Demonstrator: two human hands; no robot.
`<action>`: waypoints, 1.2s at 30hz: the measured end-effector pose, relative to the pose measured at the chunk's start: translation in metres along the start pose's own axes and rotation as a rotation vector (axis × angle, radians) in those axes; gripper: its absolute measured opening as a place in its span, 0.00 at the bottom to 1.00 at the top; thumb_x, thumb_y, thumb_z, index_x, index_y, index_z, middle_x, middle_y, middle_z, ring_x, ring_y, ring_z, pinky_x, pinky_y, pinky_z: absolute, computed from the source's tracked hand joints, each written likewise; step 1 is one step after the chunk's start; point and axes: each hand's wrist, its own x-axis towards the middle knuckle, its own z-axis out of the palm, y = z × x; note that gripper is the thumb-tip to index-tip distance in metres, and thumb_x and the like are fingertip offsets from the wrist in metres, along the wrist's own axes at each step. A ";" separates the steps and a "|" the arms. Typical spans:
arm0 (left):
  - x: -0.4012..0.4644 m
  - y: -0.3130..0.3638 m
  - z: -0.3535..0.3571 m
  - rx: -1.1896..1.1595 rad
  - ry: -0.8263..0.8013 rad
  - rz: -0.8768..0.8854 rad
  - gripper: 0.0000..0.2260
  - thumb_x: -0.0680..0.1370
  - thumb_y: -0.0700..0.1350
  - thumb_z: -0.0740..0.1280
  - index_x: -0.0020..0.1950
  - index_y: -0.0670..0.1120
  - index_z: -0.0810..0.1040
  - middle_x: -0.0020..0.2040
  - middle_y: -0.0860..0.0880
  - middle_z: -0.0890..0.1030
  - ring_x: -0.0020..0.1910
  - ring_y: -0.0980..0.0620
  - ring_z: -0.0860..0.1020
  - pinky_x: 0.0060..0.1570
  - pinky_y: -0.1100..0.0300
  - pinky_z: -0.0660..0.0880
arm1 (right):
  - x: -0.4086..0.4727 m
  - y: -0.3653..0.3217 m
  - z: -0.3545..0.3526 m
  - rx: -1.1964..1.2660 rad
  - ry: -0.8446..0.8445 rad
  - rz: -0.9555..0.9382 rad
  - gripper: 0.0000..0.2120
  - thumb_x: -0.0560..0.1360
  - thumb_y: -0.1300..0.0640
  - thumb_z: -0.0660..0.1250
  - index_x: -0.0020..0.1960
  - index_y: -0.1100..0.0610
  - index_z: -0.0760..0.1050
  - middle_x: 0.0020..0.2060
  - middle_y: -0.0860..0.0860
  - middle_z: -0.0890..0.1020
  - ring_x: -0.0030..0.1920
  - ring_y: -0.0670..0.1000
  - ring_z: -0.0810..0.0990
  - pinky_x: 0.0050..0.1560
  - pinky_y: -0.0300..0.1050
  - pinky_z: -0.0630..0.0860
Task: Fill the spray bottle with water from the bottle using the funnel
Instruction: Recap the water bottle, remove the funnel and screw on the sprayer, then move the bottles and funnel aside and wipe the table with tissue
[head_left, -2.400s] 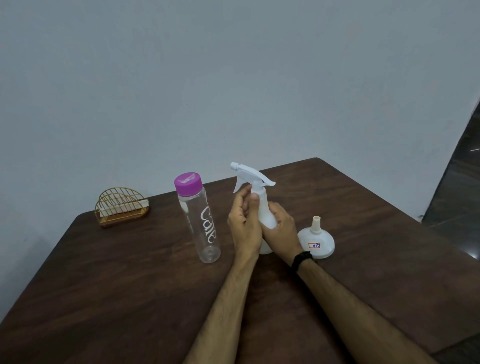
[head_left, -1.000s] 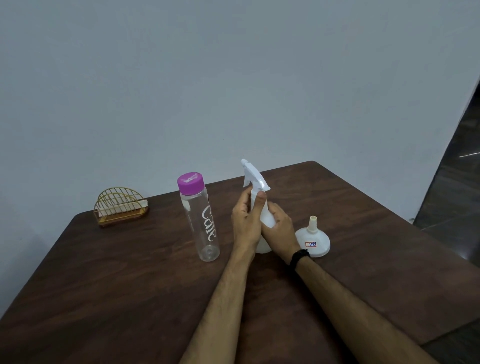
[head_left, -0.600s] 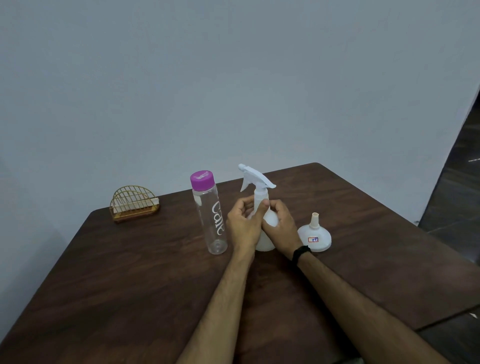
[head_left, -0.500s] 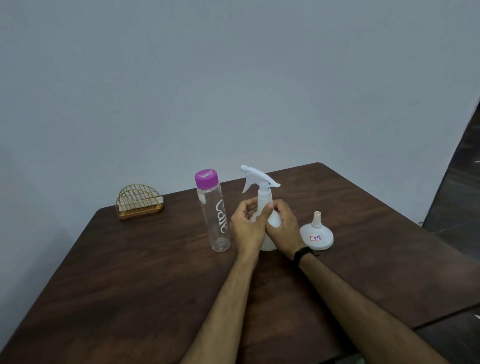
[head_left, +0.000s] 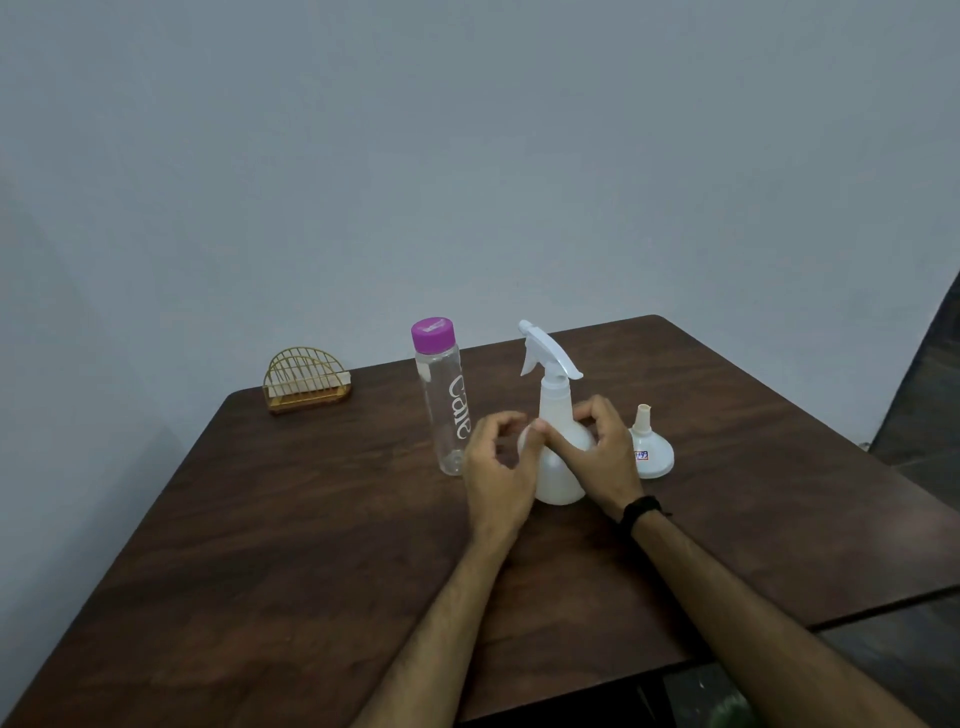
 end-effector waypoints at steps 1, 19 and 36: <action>-0.002 0.001 -0.004 0.042 0.134 0.048 0.12 0.75 0.60 0.68 0.48 0.52 0.78 0.45 0.58 0.79 0.46 0.58 0.78 0.42 0.60 0.77 | -0.001 -0.001 0.000 0.001 -0.005 0.004 0.26 0.65 0.31 0.71 0.43 0.53 0.72 0.41 0.47 0.76 0.45 0.48 0.76 0.44 0.41 0.73; 0.042 -0.050 -0.045 0.195 0.072 -0.372 0.27 0.72 0.54 0.76 0.68 0.51 0.73 0.64 0.50 0.79 0.62 0.52 0.76 0.63 0.50 0.75 | -0.001 0.009 -0.046 -0.509 0.263 0.077 0.27 0.71 0.49 0.75 0.65 0.54 0.71 0.61 0.52 0.77 0.62 0.56 0.73 0.62 0.55 0.70; -0.061 0.023 -0.021 0.005 -0.064 -0.099 0.22 0.70 0.62 0.73 0.59 0.55 0.76 0.52 0.58 0.83 0.49 0.61 0.81 0.43 0.69 0.77 | -0.011 0.033 -0.093 -0.283 0.169 0.222 0.09 0.74 0.54 0.73 0.52 0.57 0.80 0.49 0.51 0.84 0.48 0.49 0.79 0.50 0.44 0.75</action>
